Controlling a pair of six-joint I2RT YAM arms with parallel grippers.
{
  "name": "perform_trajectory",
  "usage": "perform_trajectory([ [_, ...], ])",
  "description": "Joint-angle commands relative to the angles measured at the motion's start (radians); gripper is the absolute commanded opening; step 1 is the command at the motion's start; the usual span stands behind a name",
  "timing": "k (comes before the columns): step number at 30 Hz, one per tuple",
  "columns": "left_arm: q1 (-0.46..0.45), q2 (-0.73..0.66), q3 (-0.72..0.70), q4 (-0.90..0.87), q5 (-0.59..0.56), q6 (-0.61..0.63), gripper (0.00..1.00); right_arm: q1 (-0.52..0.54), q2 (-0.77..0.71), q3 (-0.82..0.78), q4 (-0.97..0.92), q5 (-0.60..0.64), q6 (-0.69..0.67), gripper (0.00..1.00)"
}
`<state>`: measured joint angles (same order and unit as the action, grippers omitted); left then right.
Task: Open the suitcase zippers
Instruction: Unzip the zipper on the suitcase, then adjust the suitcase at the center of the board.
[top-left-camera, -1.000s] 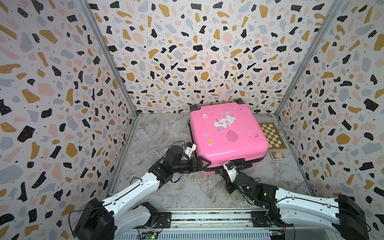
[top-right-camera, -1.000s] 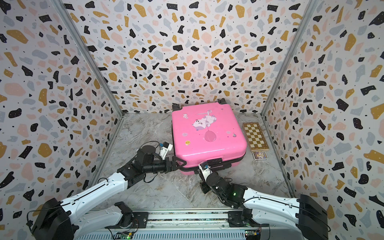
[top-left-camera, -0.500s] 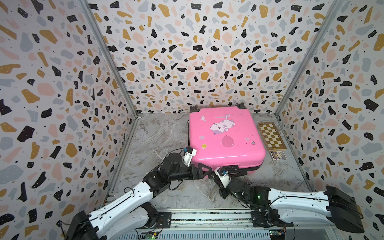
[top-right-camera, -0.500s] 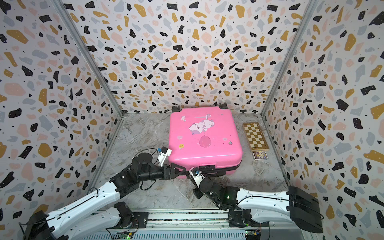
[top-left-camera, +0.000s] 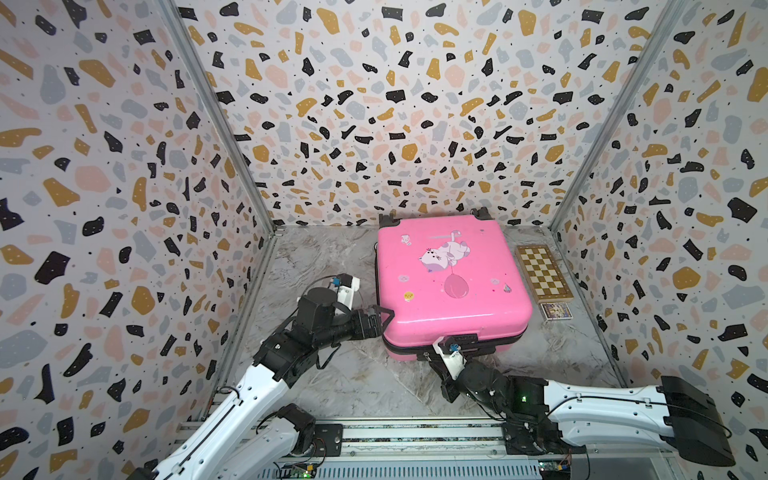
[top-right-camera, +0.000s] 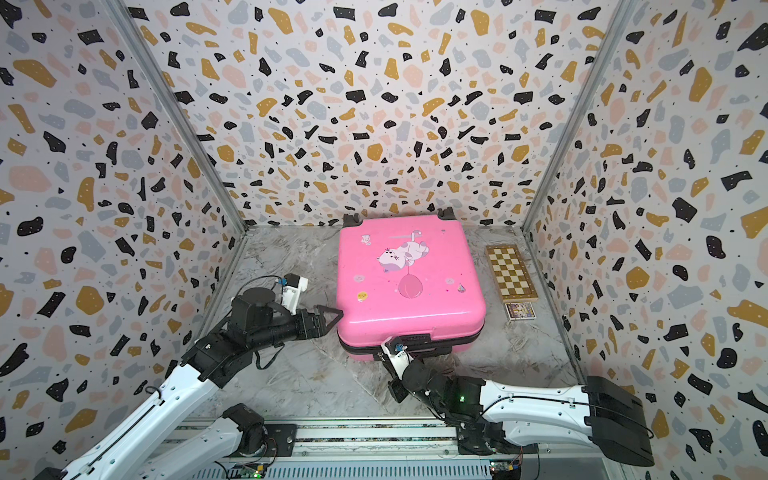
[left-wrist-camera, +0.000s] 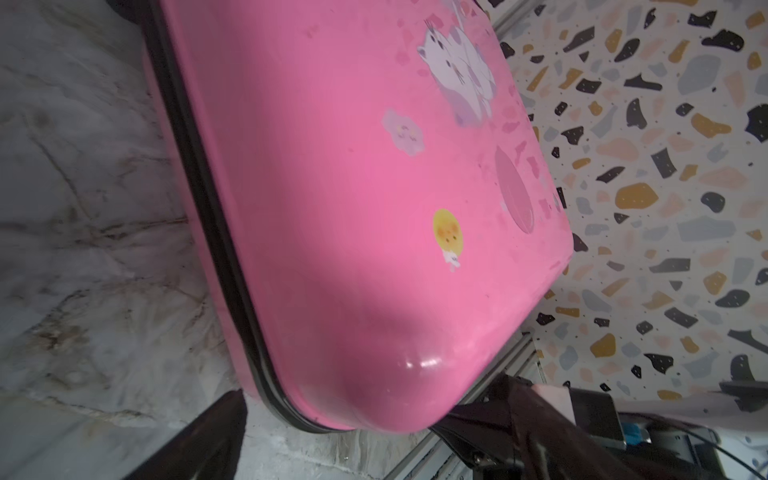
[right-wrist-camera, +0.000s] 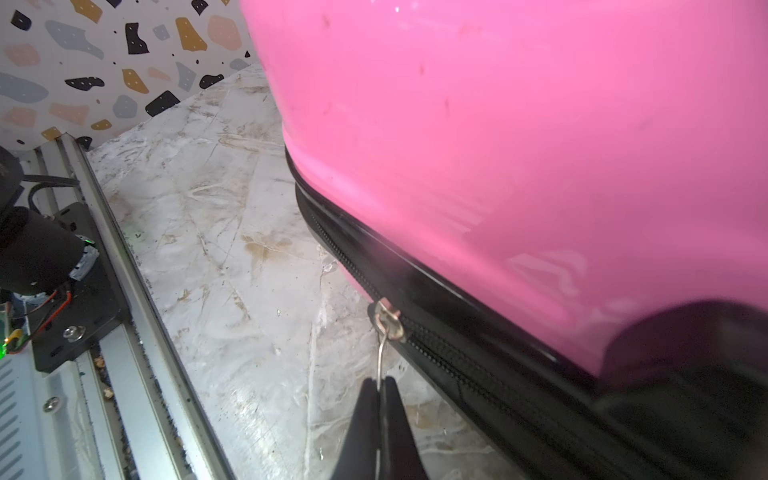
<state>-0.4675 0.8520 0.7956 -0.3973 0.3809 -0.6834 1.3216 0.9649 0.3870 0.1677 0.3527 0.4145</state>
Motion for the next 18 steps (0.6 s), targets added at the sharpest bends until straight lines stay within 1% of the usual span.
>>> perform_trajectory([
  [1,0.036,0.061,0.039,0.034,0.081,0.023,0.99,0.029,-0.056,0.002,-0.02,-0.044,0.028,0.0],
  [5,0.034,0.165,0.031,0.158,0.217,-0.014,1.0,0.028,-0.111,0.004,-0.108,0.012,0.081,0.0],
  [7,0.028,0.191,0.022,0.197,0.254,-0.019,0.99,0.027,-0.157,0.013,-0.175,0.04,0.106,0.0],
  [9,0.001,0.194,0.009,0.242,0.262,-0.021,1.0,0.025,-0.196,0.018,-0.22,0.057,0.12,0.0],
  [13,-0.107,0.229,0.006,0.314,0.263,-0.028,1.0,0.004,-0.252,0.016,-0.279,0.061,0.137,0.0],
  [18,-0.22,0.29,-0.001,0.417,0.24,-0.056,1.0,-0.088,-0.281,0.009,-0.323,-0.002,0.147,0.0],
])
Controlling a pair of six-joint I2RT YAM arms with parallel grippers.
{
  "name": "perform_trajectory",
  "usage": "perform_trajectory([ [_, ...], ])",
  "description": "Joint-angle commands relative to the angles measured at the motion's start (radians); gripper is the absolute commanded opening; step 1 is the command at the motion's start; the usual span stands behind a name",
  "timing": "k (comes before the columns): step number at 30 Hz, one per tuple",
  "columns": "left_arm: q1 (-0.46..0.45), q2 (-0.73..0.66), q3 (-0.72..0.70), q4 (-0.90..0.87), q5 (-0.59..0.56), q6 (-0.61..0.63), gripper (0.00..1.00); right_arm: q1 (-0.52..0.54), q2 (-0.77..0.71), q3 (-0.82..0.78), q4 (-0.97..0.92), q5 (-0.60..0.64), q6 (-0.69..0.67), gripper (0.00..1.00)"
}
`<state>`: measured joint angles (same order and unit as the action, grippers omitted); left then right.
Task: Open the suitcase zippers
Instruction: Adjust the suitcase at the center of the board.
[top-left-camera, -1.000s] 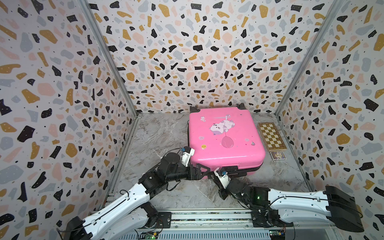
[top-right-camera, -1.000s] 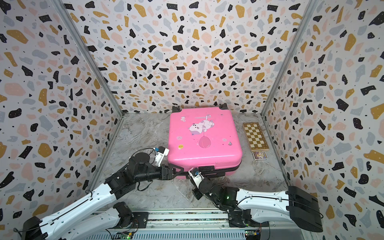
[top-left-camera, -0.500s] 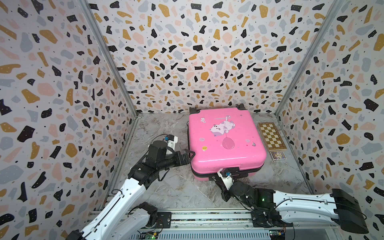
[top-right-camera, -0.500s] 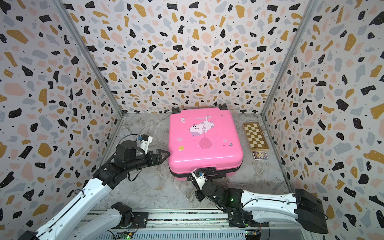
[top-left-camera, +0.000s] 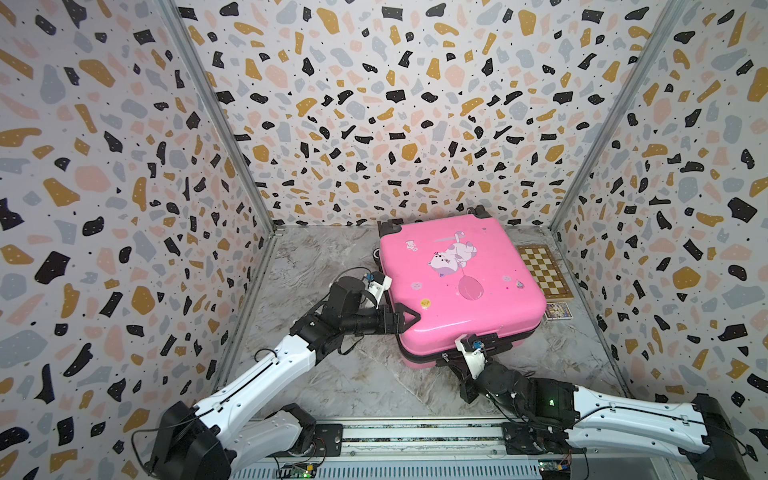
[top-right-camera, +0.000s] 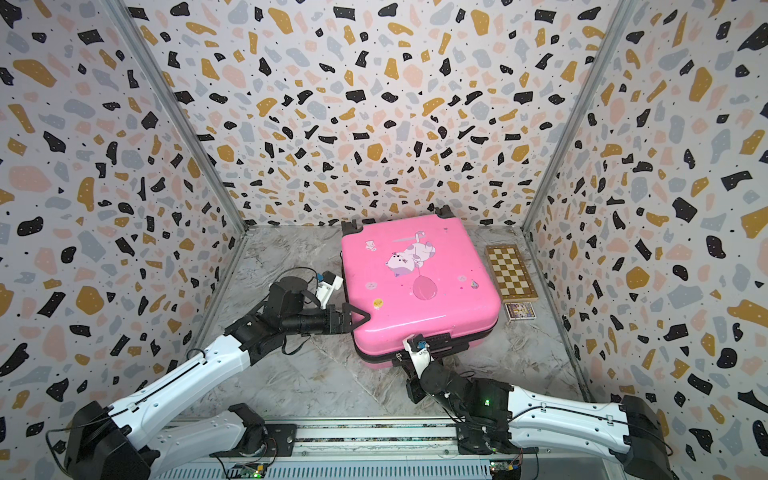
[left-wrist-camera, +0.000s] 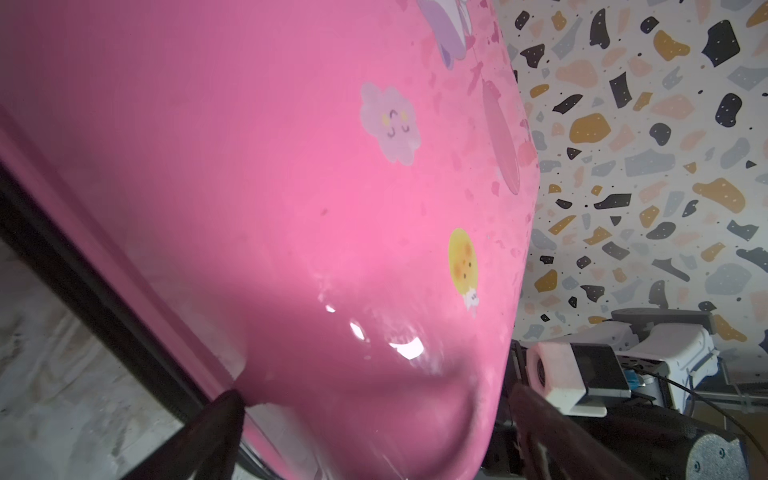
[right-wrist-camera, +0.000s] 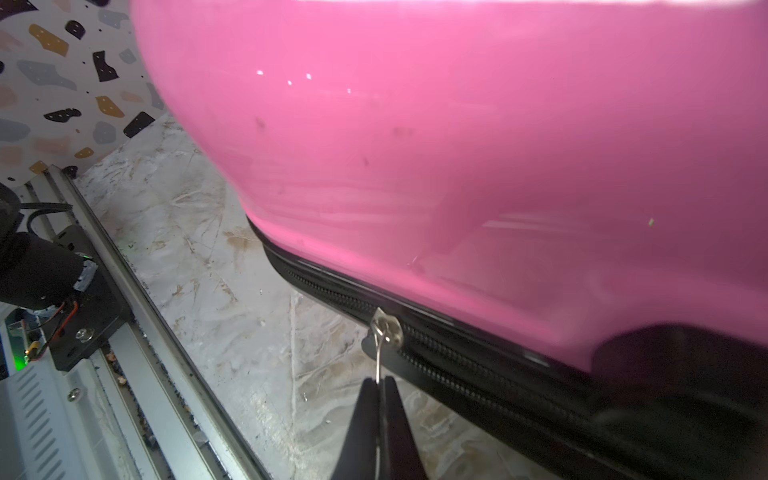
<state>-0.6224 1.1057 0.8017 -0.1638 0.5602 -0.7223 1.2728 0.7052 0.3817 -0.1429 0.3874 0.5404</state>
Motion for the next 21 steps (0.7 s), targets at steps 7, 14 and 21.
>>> perform_trajectory([
  [7,-0.149,0.112,0.015,0.253,0.031,-0.039,1.0,-0.155,-0.091,0.013,-0.073,-0.095,-0.003,0.0],
  [14,-0.209,0.183,0.062,0.282,0.001,-0.04,1.0,-0.198,-0.144,0.005,-0.058,-0.181,-0.061,0.0],
  [21,-0.252,0.237,0.094,0.311,-0.013,-0.045,0.99,-0.139,-0.141,-0.029,0.063,-0.291,-0.124,0.0],
])
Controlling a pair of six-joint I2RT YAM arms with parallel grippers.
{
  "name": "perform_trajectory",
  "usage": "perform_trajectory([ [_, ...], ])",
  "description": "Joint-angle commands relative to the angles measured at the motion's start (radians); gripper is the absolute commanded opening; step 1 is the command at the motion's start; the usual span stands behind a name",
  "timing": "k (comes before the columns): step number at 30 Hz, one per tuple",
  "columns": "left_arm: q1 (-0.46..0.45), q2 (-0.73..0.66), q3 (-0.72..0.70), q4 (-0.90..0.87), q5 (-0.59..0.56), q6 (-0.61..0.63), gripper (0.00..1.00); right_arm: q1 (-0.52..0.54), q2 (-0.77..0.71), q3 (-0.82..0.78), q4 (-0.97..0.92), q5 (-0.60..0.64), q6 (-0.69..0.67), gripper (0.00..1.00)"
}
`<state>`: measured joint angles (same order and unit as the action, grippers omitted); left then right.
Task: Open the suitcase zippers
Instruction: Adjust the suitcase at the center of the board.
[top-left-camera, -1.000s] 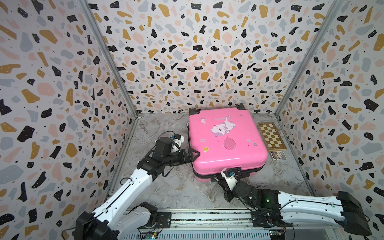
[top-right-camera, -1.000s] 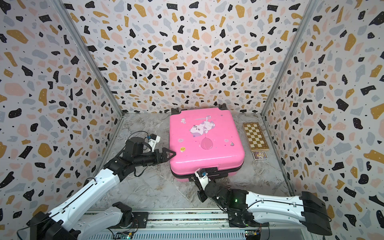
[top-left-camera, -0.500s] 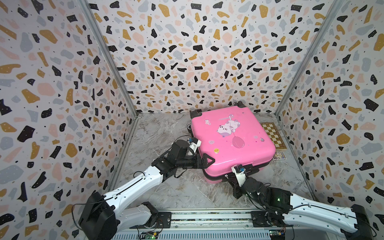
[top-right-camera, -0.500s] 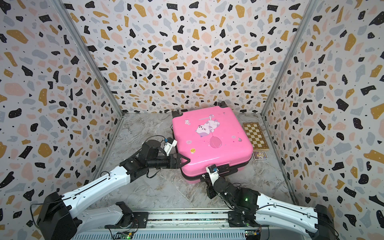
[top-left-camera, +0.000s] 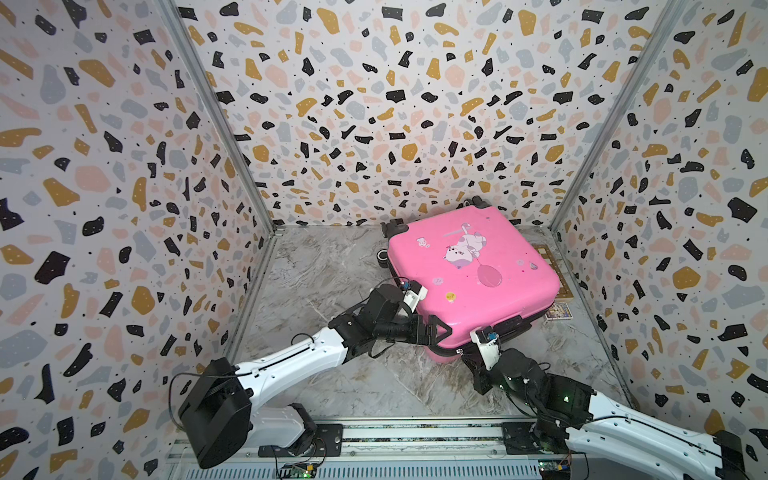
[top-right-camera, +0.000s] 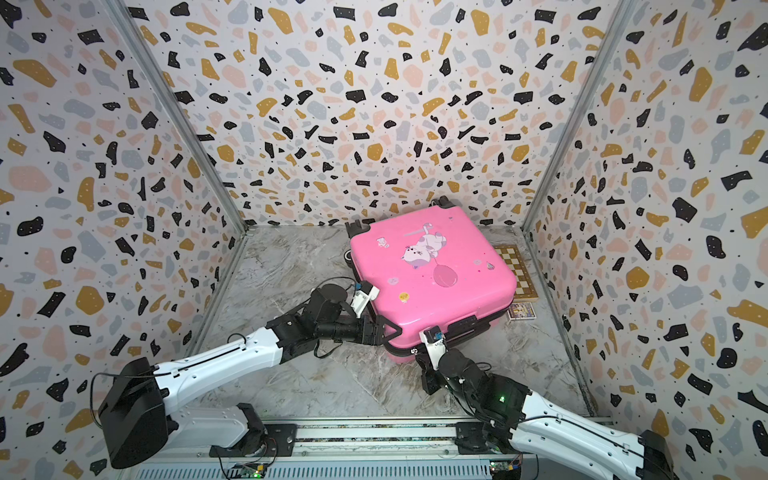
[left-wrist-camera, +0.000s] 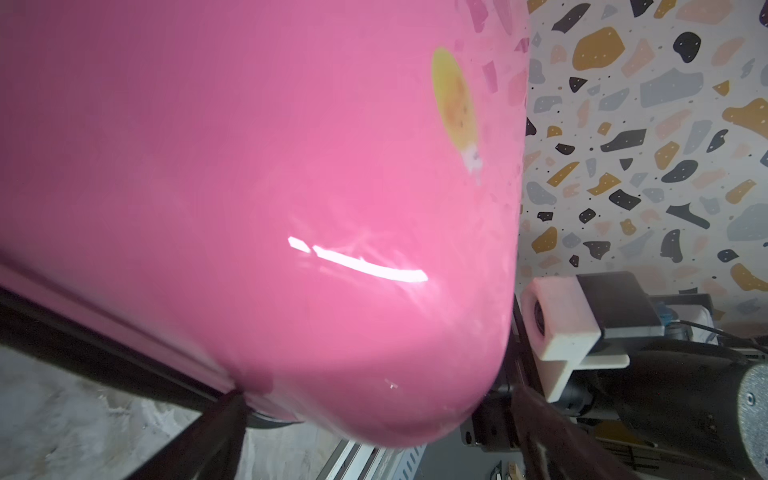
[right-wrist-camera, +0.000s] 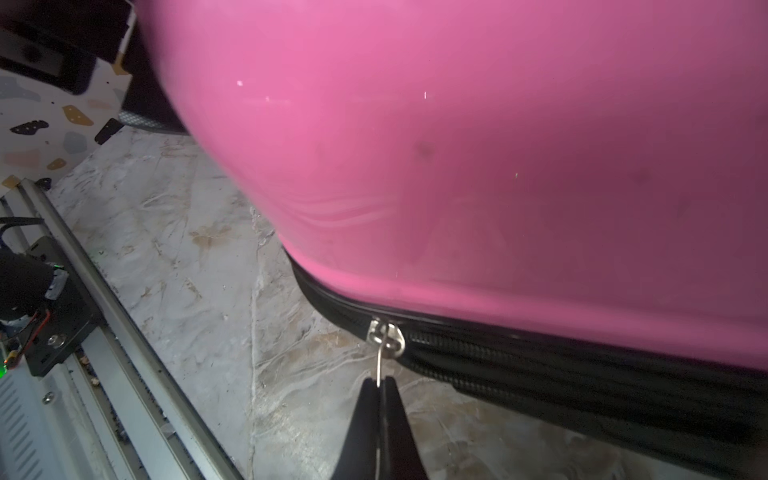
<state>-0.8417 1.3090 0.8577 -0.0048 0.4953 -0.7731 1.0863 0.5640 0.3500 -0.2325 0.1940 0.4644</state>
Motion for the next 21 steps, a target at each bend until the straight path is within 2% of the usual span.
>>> perform_trajectory([
  [1,-0.036,0.038,0.038,0.156,0.051,0.003,0.99,0.067,0.006,0.003,0.16,-0.081,-0.05,0.0],
  [9,-0.059,0.084,0.034,0.229,0.052,-0.022,0.99,0.107,0.14,0.011,0.307,-0.023,-0.03,0.0],
  [12,-0.06,0.067,0.03,0.219,0.039,-0.017,0.98,0.148,0.159,0.002,0.299,0.044,-0.008,0.0],
  [15,-0.057,0.009,0.04,0.143,-0.001,0.022,0.99,0.164,0.133,-0.027,0.274,0.073,0.026,0.0],
  [18,-0.046,-0.069,0.077,0.0,-0.092,0.094,0.99,0.164,0.096,-0.05,0.249,0.077,0.046,0.0],
  [21,0.011,-0.133,0.134,-0.157,-0.17,0.145,0.99,0.164,0.057,-0.062,0.216,0.086,0.058,0.0],
])
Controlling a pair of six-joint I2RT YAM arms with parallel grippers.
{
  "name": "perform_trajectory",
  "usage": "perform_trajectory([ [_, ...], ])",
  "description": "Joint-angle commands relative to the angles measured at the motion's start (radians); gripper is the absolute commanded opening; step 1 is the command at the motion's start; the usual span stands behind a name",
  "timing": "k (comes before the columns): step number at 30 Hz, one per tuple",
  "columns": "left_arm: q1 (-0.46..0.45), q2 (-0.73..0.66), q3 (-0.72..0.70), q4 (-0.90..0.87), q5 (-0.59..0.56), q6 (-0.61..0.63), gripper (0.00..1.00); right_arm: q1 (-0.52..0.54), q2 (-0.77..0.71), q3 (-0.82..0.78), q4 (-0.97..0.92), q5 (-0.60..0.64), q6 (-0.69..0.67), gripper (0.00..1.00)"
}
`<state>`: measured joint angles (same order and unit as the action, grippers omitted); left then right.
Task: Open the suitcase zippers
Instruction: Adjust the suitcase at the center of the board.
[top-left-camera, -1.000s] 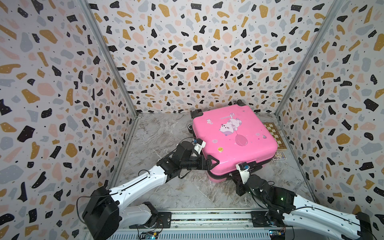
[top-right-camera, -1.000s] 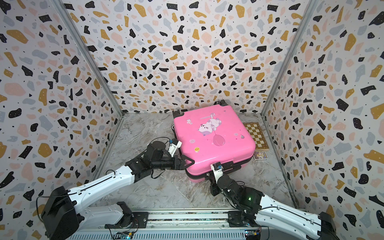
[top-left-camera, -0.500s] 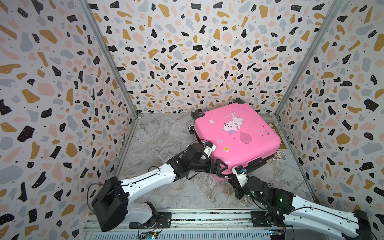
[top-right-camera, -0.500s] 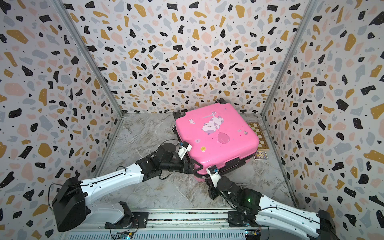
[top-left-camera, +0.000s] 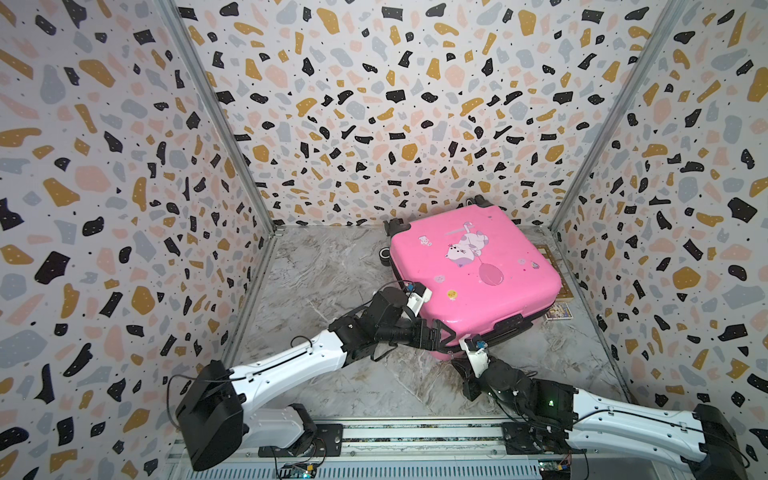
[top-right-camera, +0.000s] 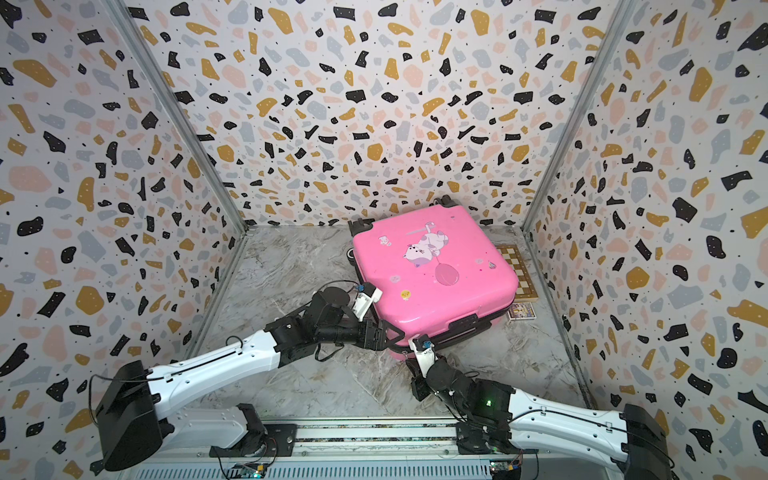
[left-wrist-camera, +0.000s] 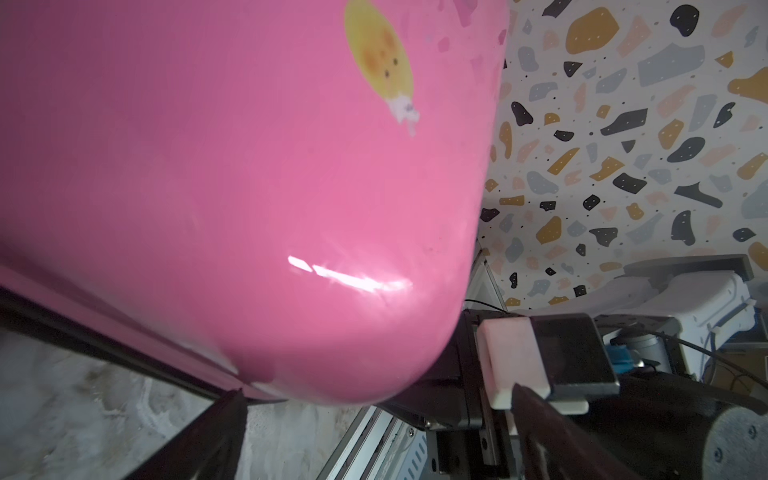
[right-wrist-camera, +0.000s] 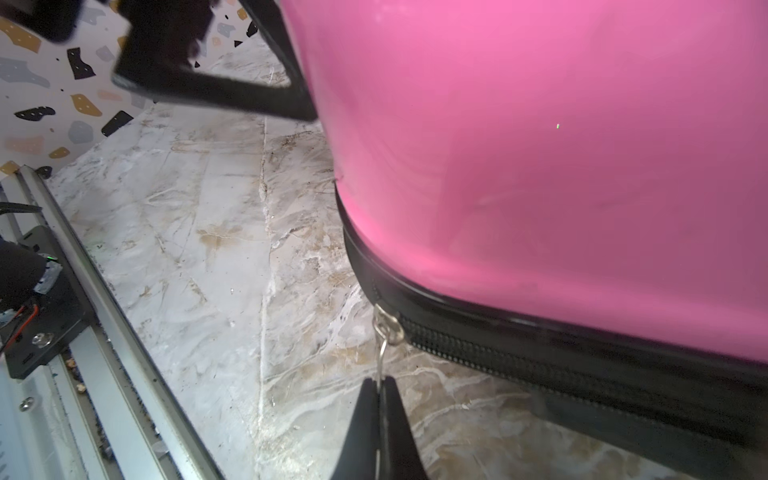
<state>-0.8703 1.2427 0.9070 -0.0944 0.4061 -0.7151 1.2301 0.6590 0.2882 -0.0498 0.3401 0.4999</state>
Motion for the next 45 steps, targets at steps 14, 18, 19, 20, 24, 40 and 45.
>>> perform_trajectory([
  [14,0.613,0.17,0.317,-0.007,0.184,-0.074,0.99,0.042,-0.225,-0.079,-0.114,-0.056,0.161,0.0],
  [18,0.691,0.427,0.459,0.093,0.324,-0.186,0.99,0.046,-0.276,-0.083,-0.17,-0.05,0.18,0.0],
  [19,0.706,0.493,0.493,0.121,0.355,-0.218,0.99,0.047,-0.289,-0.08,-0.181,-0.047,0.18,0.0],
  [20,0.718,0.544,0.52,0.157,0.384,-0.252,0.99,0.048,-0.297,-0.077,-0.19,-0.043,0.18,0.0],
  [24,0.74,0.74,0.643,0.293,0.468,-0.395,1.0,0.05,-0.302,-0.074,-0.188,-0.037,0.174,0.0],
  [40,0.689,1.045,0.862,0.525,0.52,-0.646,0.96,0.051,-0.287,-0.06,-0.194,-0.032,0.164,0.0],
  [45,0.679,1.1,0.891,0.586,0.514,-0.706,0.89,0.051,-0.298,-0.065,-0.197,-0.032,0.17,0.0],
])
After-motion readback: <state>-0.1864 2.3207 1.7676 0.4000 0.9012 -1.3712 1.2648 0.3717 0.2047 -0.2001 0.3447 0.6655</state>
